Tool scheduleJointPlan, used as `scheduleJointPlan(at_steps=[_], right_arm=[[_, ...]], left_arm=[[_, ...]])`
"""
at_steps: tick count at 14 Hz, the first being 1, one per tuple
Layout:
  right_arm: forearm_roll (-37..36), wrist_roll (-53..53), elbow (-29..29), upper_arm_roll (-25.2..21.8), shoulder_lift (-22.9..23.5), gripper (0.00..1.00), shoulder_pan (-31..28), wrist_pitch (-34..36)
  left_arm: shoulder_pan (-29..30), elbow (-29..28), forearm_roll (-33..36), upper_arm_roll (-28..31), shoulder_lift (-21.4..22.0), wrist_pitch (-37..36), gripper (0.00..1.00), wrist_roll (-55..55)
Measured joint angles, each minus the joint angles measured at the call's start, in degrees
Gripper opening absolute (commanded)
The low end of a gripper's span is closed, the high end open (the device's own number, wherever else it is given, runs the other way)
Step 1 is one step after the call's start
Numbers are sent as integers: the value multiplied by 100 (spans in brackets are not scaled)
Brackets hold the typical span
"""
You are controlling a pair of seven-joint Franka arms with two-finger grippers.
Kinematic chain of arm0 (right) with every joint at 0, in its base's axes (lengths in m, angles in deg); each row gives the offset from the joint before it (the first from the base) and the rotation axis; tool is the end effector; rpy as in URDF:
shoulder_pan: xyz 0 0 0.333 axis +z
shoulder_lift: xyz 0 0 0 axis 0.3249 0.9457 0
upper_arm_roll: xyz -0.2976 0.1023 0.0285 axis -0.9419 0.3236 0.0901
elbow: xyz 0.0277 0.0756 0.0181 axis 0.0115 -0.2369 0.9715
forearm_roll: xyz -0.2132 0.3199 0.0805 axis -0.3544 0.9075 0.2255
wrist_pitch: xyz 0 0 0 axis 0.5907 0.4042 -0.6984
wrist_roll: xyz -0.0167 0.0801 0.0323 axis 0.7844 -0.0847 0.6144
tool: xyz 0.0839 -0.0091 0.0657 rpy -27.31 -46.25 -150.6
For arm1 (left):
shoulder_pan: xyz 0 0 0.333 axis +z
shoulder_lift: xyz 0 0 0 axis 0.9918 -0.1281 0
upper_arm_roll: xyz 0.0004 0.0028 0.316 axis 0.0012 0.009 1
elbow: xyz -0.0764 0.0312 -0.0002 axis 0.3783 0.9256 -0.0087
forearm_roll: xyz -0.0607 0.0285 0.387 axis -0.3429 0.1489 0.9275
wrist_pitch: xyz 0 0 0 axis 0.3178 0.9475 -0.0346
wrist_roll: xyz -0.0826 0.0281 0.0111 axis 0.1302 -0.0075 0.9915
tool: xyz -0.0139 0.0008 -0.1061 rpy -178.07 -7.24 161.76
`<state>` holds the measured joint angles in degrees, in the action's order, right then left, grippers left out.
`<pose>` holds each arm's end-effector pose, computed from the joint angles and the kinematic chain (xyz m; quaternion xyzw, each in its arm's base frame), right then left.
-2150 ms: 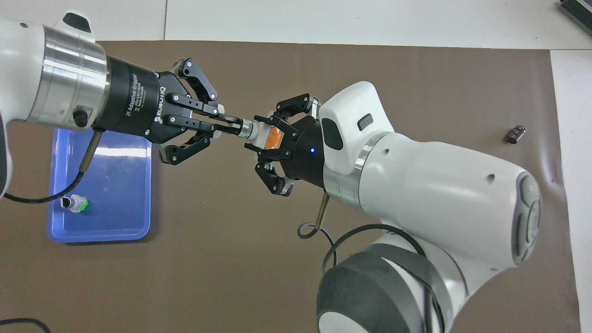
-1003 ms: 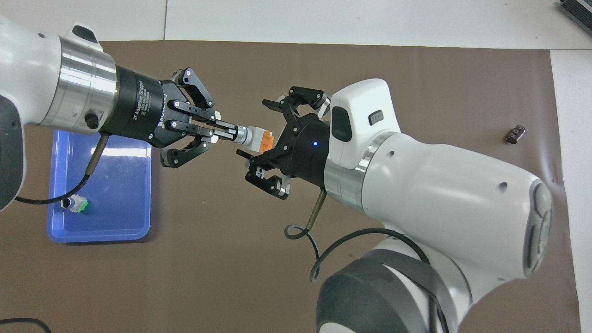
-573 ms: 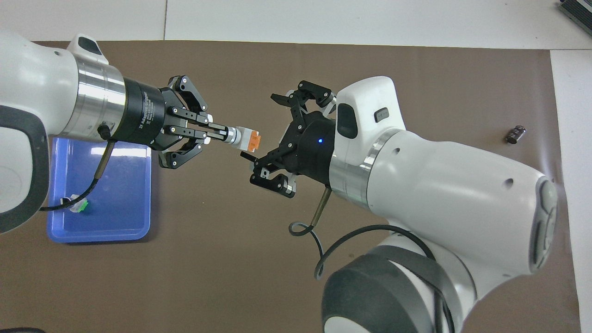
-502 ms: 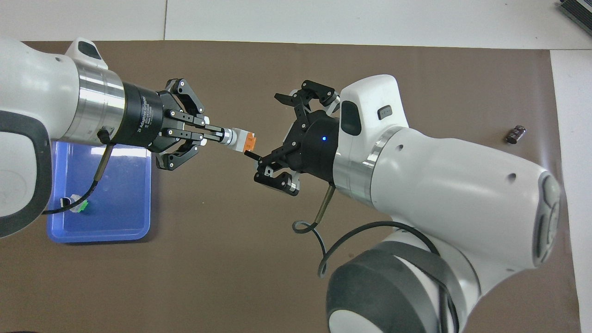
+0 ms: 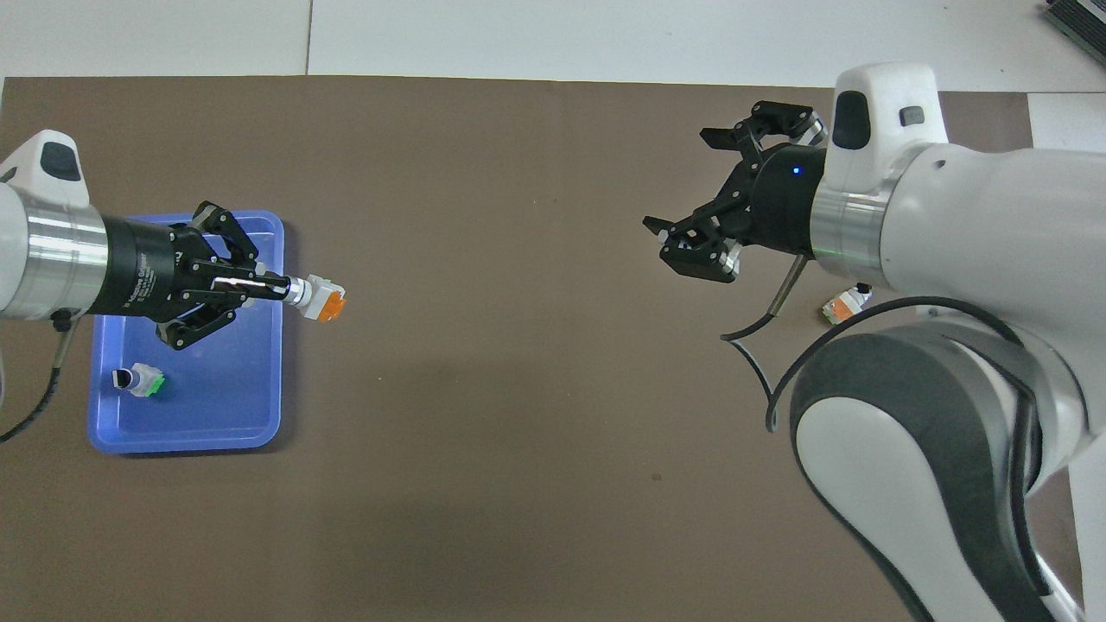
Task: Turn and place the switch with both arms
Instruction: 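Lower the switch into the blue tray while the right gripper retracts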
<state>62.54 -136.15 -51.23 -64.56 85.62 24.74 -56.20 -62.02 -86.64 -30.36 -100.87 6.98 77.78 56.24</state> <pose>0.5779 0.1991 0.6086 -0.8297 -0.4556 -0.3084 0.0949 0.5342 -0.0920 0.5580 0.8548 0.4788 -0.0690 0.1882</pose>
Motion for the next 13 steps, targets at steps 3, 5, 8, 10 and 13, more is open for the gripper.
scheduleJointPlan(at_steps=[3,5,8,10,13], right_arm=[[-659,5,-6,-8,1,100,-425,162],[-1031,14,-4,-17,2,100,-758,296],[-1944,750,24,-25,2,100,-1000,580],[-2256,1399,82,8,-2,100,-984,836],[-2312,2371,188,34,-4,100,-980,1098]], left_arm=[[360,-323,477,11,178,10,0,-1164],[465,-460,834,13,196,51,0,-1791],[571,-821,1176,13,192,456,0,-2489],[587,-1069,1422,12,189,749,0,-2852],[621,-1486,1530,12,151,1381,0,-3351]])
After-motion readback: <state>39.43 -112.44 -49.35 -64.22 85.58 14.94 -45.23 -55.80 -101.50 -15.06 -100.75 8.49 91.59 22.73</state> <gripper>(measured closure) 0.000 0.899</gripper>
